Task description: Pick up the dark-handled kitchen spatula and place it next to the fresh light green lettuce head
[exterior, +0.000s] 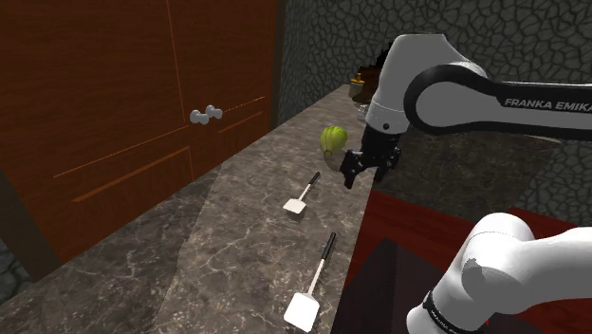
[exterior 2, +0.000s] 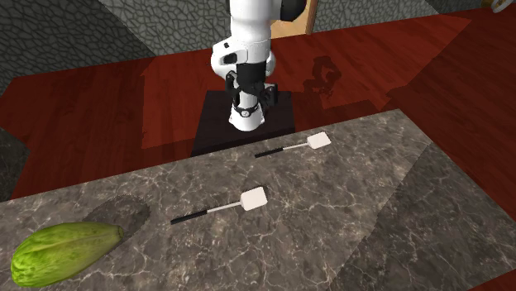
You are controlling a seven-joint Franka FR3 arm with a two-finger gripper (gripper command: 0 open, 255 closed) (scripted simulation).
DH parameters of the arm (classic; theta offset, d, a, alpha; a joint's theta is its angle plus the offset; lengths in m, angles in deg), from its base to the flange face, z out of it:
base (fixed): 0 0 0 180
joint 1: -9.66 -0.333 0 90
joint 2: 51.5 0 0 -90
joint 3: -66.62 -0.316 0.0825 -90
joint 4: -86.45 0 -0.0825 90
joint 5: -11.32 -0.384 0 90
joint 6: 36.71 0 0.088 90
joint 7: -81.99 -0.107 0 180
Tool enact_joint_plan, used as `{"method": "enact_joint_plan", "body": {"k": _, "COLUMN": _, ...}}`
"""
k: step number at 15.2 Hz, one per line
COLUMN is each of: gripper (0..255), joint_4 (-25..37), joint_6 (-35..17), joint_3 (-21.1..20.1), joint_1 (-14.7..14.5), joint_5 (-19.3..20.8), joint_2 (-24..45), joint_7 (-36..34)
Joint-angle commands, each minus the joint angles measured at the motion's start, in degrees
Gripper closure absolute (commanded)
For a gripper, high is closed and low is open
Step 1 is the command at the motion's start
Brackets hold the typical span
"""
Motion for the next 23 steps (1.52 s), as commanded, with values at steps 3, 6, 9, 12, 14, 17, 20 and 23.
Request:
{"method": "enact_joint_plan", "body": {"k": 3, "gripper": 0, "joint_4": -5.4, "joint_6": -3.1, "joint_3": -7.6, "joint_1": 0.8, "joint_5": -5.6, "joint_2": -2.3, "joint_7": -14.7}}
{"method": "enact_joint_plan", "body": {"k": 6, "gripper": 0, "joint_4": -7.9, "joint_6": -6.0, "joint_3": -13.8, "joint_1": 1.1, "joint_5": -10.1, "joint_2": -2.0, "joint_7": -25.4}}
{"method": "enact_joint_plan", "body": {"k": 9, "gripper": 0, "joint_4": -9.1, "joint_6": -9.4, "joint_3": -20.4, "joint_1": 1.8, "joint_5": -14.7, "joint_2": 0.2, "joint_7": -36.2}}
{"method": "enact_joint_plan", "body": {"k": 12, "gripper": 0, "joint_4": -8.9, "joint_6": -13.6, "joint_3": -27.4, "joint_1": 3.4, "joint_5": -18.8, "joint_2": 4.1, "joint_7": -46.9}}
{"method": "enact_joint_plan", "body": {"k": 14, "gripper": 0, "joint_4": -8.1, "joint_6": -16.6, "joint_3": -32.3, "joint_1": 5.2, "joint_5": -21.0, "joint_2": 7.5, "joint_7": -54.1}}
{"method": "enact_joint_plan", "body": {"k": 17, "gripper": 0, "joint_4": -8.0, "joint_6": -19.2, "joint_3": -35.3, "joint_1": 6.6, "joint_5": -22.1, "joint_2": 9.9, "joint_7": -57.7}}
{"method": "enact_joint_plan", "body": {"k": 20, "gripper": 0, "joint_4": -9.3, "joint_6": -22.2, "joint_3": -36.7, "joint_1": 6.9, "joint_5": -22.7, "joint_2": 11.6, "joint_7": -57.7}}
{"method": "enact_joint_plan", "body": {"k": 23, "gripper": 0, "joint_4": -10.8, "joint_6": -25.9, "joint_3": -38.4, "joint_1": 7.5, "joint_5": -23.4, "joint_2": 13.8, "joint_7": -57.7}}
